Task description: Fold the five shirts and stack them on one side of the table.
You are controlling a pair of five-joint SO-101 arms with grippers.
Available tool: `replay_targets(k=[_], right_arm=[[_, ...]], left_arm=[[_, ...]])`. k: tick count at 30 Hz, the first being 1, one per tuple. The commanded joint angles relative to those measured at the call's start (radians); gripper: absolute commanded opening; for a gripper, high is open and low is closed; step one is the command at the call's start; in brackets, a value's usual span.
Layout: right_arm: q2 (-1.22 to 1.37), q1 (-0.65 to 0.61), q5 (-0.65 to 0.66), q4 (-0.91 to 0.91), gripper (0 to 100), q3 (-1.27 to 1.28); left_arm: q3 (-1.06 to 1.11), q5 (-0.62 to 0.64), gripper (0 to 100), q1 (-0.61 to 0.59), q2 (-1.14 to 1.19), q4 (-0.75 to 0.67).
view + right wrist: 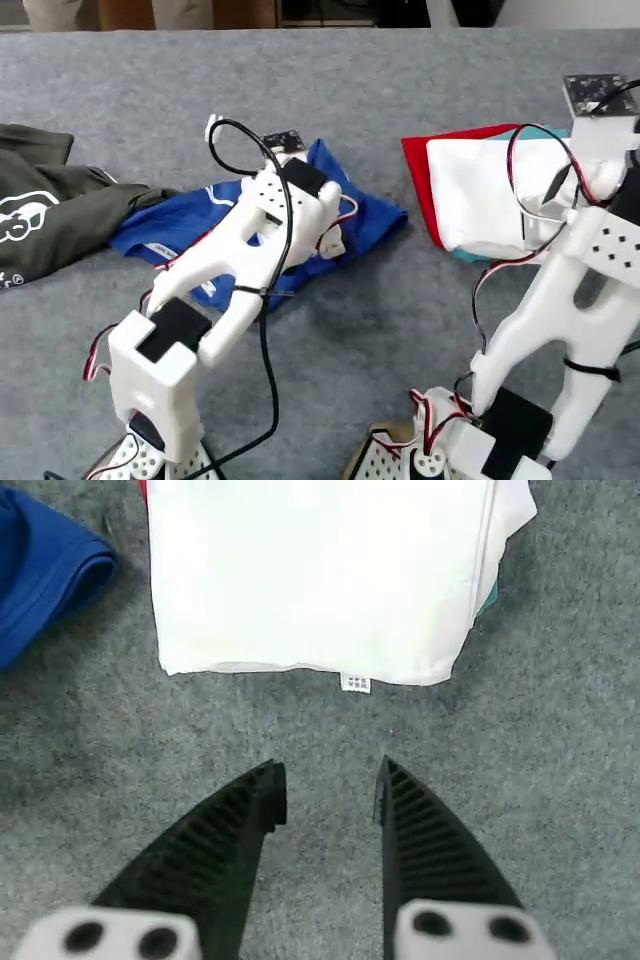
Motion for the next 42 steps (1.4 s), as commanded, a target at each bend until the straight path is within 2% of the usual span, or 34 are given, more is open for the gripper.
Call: replay_targets(k=[1, 6, 11, 17, 30, 35, 42], right_arm=[[-0.035, 0.013, 0.011, -0.012, 15.4, -0.001], [-0.033, 0.013, 0.009, -0.012, 15.4, -0.001], [-0.033, 0.013, 0.008, -0.012, 15.4, -0.001], [-0.033, 0.013, 0.008, -0.012, 15.4, -0.001], [-0.033, 0.013, 0.008, -0.012, 15.4, -0.001], [-0.033, 0.013, 0.008, -0.012, 15.3, -0.001], [-0.033, 0.013, 0.012, -0.012, 15.3, -0.001]], left_arm=[[-0.043, 0.014, 25, -0.005, 0.007, -0.035], [-0.037, 0.015, 25, -0.009, 0.045, -0.106], [-0.064, 0.034, 24, -0.014, 0.079, -0.11], [-0.075, 0.031, 14, -0.008, 0.077, -0.115], [-0.101, 0.029, 13, -0.005, 0.077, -0.114], [-0.124, -0.057, 2, -0.003, 0.076, -0.115], [-0.206, -0.078, 2, -0.014, 0.076, -0.089]])
